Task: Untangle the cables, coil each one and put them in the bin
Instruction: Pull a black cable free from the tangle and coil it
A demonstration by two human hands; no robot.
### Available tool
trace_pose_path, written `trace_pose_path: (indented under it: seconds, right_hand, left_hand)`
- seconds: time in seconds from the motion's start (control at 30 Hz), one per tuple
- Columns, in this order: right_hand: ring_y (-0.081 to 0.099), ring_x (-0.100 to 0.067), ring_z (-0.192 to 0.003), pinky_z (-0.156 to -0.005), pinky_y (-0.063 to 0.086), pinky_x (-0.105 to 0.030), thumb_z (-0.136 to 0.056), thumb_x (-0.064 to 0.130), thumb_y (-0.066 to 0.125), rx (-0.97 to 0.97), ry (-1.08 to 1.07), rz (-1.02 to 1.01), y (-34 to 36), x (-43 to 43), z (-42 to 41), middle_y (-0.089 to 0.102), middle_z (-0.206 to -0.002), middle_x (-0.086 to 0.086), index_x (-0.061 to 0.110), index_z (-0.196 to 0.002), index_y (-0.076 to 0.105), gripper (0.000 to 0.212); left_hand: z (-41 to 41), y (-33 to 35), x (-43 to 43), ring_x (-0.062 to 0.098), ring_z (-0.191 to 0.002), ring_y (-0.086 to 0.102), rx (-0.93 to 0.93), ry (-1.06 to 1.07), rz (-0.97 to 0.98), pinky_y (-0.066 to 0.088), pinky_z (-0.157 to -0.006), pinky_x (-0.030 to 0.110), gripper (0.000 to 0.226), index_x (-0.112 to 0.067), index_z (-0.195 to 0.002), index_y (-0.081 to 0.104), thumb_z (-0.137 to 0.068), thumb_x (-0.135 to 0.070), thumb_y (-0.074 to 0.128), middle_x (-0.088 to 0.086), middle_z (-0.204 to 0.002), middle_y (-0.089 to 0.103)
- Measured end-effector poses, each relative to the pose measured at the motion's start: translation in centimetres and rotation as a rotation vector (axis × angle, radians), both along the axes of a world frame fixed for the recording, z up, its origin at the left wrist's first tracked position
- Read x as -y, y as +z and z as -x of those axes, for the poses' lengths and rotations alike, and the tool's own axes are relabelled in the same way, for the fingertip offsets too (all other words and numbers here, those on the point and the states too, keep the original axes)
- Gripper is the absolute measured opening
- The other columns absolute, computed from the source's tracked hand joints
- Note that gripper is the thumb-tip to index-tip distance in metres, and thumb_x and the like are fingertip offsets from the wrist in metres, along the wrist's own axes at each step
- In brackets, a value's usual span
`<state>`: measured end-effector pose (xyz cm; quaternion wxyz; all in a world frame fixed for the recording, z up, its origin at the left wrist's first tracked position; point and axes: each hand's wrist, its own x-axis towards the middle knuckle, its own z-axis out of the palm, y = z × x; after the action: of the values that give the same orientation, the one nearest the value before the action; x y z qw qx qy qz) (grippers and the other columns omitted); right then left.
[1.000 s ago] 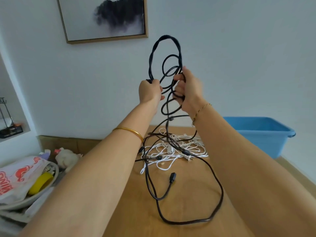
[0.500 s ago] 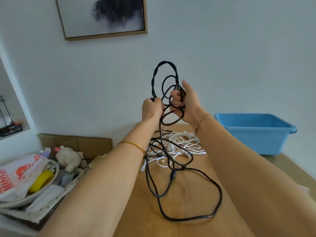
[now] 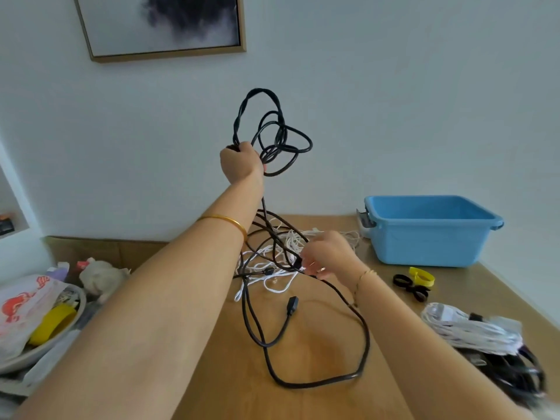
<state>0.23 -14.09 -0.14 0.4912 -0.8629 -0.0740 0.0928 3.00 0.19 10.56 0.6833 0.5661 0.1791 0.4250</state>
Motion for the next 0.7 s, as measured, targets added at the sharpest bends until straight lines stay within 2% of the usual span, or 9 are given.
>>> trace_pose_path:
  seconds: [0.07,0.13,0.23,0.33,0.4,0.47,0.53,0.6,0.7]
  right_hand:
    - [0.062,-0.022,-0.072,-0.066,0.053,-0.033,-0.083,0.008,0.053,0.114,0.047,0.081,-1.7,-0.5,0.0,0.064,-0.093,-0.010,0.001,-0.113,0.059,0.031]
    - [0.052,-0.014,-0.085,-0.072,0.046,-0.027,-0.083,0.007,0.060,0.148,0.116,0.053,-2.7,-1.1,0.3,0.055,-0.110,-0.005,0.009,-0.132,0.045,0.051]
    - [0.048,-0.012,-0.091,-0.074,0.046,-0.025,-0.083,0.002,0.063,0.154,0.159,-0.034,-4.2,-2.2,0.0,0.051,-0.126,-0.005,0.015,-0.139,0.035,0.064]
    - [0.055,-0.013,-0.088,-0.074,0.048,-0.024,-0.085,0.002,0.063,0.189,0.092,-0.146,-5.6,-2.8,-0.5,0.056,-0.112,-0.001,0.011,-0.126,0.043,0.047]
    - [0.062,-0.020,-0.088,-0.078,0.055,-0.032,-0.086,0.005,0.064,0.179,0.049,-0.264,-6.4,-2.6,-0.8,0.062,-0.102,-0.005,0.009,-0.112,0.047,0.031]
    - [0.065,-0.023,-0.077,-0.070,0.059,-0.035,-0.088,0.004,0.061,0.125,0.037,-0.401,-7.0,-2.1,-0.9,0.066,-0.090,-0.014,0.003,-0.101,0.052,0.016]
    - [0.066,-0.022,-0.068,-0.062,0.057,-0.034,-0.089,0.003,0.060,0.042,-0.013,-0.446,-7.5,-1.5,-1.2,0.066,-0.079,-0.015,0.003,-0.092,0.055,0.006]
    - [0.065,-0.024,-0.062,-0.058,0.055,-0.034,-0.089,0.001,0.059,-0.077,-0.121,-0.466,-8.3,-0.9,-1.6,0.065,-0.074,-0.015,0.004,-0.089,0.055,0.004]
    - [0.065,-0.024,-0.056,-0.042,0.051,-0.025,-0.091,-0.002,0.052,-0.206,-0.292,-0.468,-8.5,-0.5,-2.0,0.063,-0.074,-0.015,0.003,-0.102,0.051,0.012]
  left_hand:
    - [0.1,0.3,0.2,0.014,-0.049,0.048,0.010,0.015,-0.011,0.040,-0.041,0.019,0.015,-0.004,-0.091,0.046,-0.098,-0.010,0.035,0.003,-0.069,0.051]
    - [0.1,0.4,0.3,0.016,-0.053,0.050,0.014,0.024,-0.020,0.039,-0.037,0.015,0.014,-0.004,-0.093,0.046,-0.098,-0.010,0.034,0.002,-0.070,0.051]
    - [0.1,0.9,0.4,0.016,-0.052,0.050,0.028,0.029,-0.014,0.037,-0.037,0.015,0.014,-0.004,-0.093,0.046,-0.098,-0.011,0.034,0.003,-0.074,0.051]
    - [0.2,1.5,0.4,0.015,-0.050,0.048,0.051,0.048,-0.016,0.041,-0.042,0.019,0.013,-0.004,-0.093,0.044,-0.098,-0.011,0.035,0.002,-0.072,0.050]
    - [0.2,1.9,0.1,0.018,-0.056,0.049,0.072,0.074,-0.016,0.052,-0.053,0.028,0.012,-0.005,-0.092,0.043,-0.097,-0.011,0.035,0.004,-0.075,0.051]
    - [0.2,2.5,-0.3,0.022,-0.064,0.051,0.092,0.100,-0.018,0.058,-0.072,0.040,0.011,-0.005,-0.091,0.043,-0.097,-0.011,0.036,0.006,-0.079,0.053]
    - [0.4,3.2,-0.5,0.023,-0.067,0.051,0.119,0.123,-0.033,0.057,-0.076,0.043,0.011,-0.005,-0.091,0.043,-0.097,-0.011,0.036,0.005,-0.077,0.052]
    - [0.7,4.2,-0.7,0.022,-0.066,0.052,0.160,0.143,-0.061,0.057,-0.075,0.043,0.011,-0.005,-0.089,0.042,-0.097,-0.010,0.036,0.005,-0.076,0.052]
    - [1.3,6.0,-1.0,0.020,-0.068,0.052,0.238,0.165,-0.104,0.058,-0.076,0.043,0.013,-0.008,-0.085,0.040,-0.097,-0.011,0.038,0.009,-0.081,0.054]
